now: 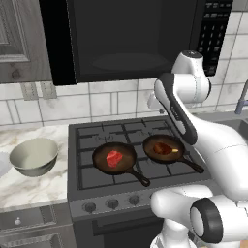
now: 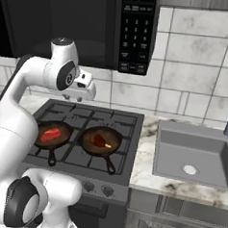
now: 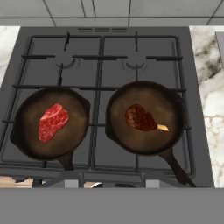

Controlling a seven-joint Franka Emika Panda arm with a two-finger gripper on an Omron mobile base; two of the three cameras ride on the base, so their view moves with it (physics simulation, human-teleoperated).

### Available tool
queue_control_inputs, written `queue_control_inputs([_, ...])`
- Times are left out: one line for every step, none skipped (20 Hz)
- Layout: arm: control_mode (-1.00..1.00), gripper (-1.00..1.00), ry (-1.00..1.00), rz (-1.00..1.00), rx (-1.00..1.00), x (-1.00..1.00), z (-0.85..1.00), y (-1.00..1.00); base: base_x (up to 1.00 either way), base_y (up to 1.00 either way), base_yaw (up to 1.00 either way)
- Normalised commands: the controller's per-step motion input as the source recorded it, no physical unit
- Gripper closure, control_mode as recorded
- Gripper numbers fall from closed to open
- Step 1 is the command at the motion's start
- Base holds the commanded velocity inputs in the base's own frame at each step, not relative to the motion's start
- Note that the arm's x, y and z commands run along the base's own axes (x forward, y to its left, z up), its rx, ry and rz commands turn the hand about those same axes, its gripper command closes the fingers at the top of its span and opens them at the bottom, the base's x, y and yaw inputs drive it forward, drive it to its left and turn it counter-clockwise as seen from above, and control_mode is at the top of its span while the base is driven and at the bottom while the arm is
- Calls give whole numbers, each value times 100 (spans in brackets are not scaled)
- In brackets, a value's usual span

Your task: Place one of the steaks on the plate and the other in the bowl. Then place the bowl in the fridge.

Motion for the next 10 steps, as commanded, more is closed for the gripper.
queue_control_inputs([-100, -100, 1, 0, 0, 0, 0, 0, 0, 0, 0])
queue_control_inputs([-100, -100, 0, 0, 0, 0, -1, 0, 0, 0, 0])
queue_control_inputs([-100, -100, 0, 0, 0, 0, -8, 0, 0, 0, 0])
queue_control_inputs([-100, -100, 0, 0, 0, 0, -17, 0, 0, 0, 0])
queue_control_inputs([-100, -100, 0, 0, 0, 0, -21, 0, 0, 0, 0])
queue_control_inputs([-100, -100, 0, 0, 0, 0, -24, 0, 0, 0, 0])
queue_control_inputs([-100, -100, 0, 0, 0, 0, -23, 0, 0, 0, 0])
queue_control_inputs([-100, -100, 0, 0, 0, 0, -30, 0, 0, 0, 0])
queue_control_inputs([-100, -100, 0, 0, 0, 0, -24, 0, 0, 0, 0])
queue_control_inputs([-100, -100, 0, 1, 0, 0, -19, 0, 0, 0, 0])
